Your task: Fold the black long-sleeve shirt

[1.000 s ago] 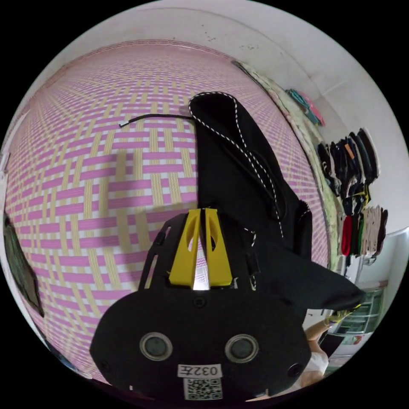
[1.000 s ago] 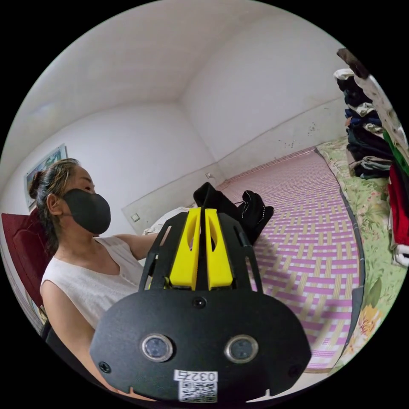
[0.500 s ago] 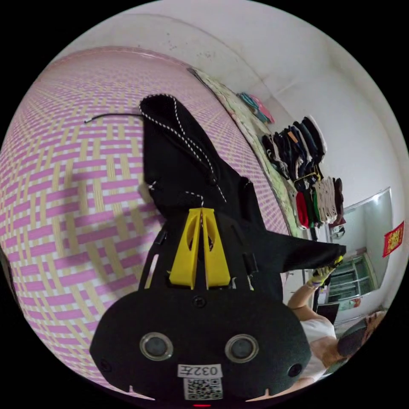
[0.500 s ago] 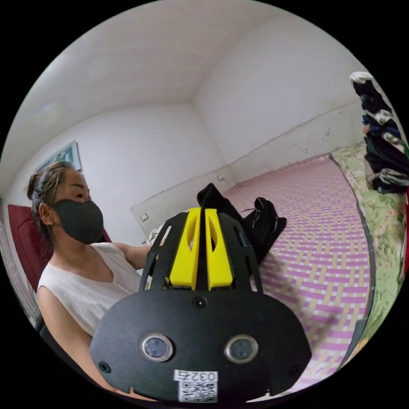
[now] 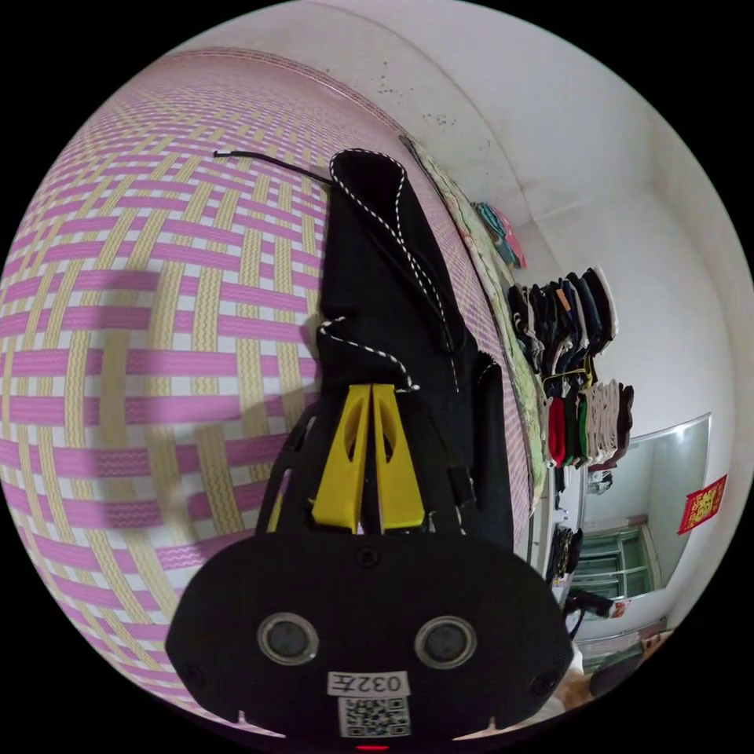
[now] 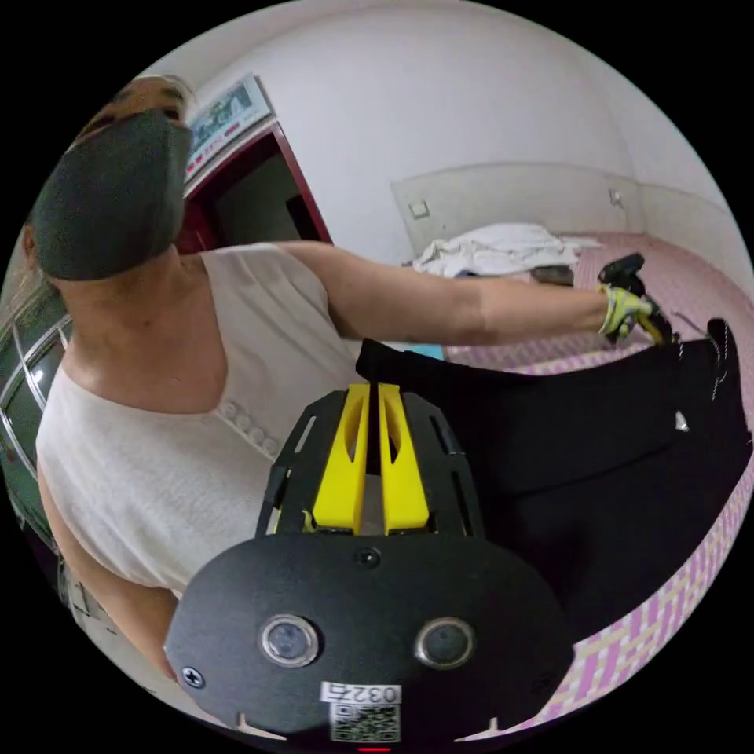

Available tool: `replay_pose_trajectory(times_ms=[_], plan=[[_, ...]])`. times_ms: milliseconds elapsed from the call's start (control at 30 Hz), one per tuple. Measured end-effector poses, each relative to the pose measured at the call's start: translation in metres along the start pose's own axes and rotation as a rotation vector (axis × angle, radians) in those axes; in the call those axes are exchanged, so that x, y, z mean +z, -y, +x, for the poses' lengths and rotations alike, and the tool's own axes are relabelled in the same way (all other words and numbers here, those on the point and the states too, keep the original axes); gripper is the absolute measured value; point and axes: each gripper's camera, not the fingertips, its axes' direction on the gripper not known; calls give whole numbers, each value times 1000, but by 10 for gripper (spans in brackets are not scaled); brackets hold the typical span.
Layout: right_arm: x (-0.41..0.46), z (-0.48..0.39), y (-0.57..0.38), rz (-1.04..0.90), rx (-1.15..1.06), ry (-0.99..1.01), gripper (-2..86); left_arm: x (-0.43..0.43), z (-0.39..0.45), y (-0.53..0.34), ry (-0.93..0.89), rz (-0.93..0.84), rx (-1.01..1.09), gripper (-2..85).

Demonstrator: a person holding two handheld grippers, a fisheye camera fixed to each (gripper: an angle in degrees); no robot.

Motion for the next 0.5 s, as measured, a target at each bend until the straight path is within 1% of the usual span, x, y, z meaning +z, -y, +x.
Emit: replay_pose_trajectory(times_ms=[167,233,367,433,500], plan=[[30,5,-5,-74,36,-9,-7,8,-1,4,18,-7,-6,-9],[32,2,-4,-68,32,-8,-7,11,-2,4,23,-10,-13,-9],[35,-15,2,-53,-33,-70,-3,19,-7,0,28,11,-8,-9],[51,-9,0,-92,-7,-70,2,22,-12,-4,16,34,-11,-9],[77,20,-8,-130,136,-72,27,24,-16,-10,-1,38,-13,-9]])
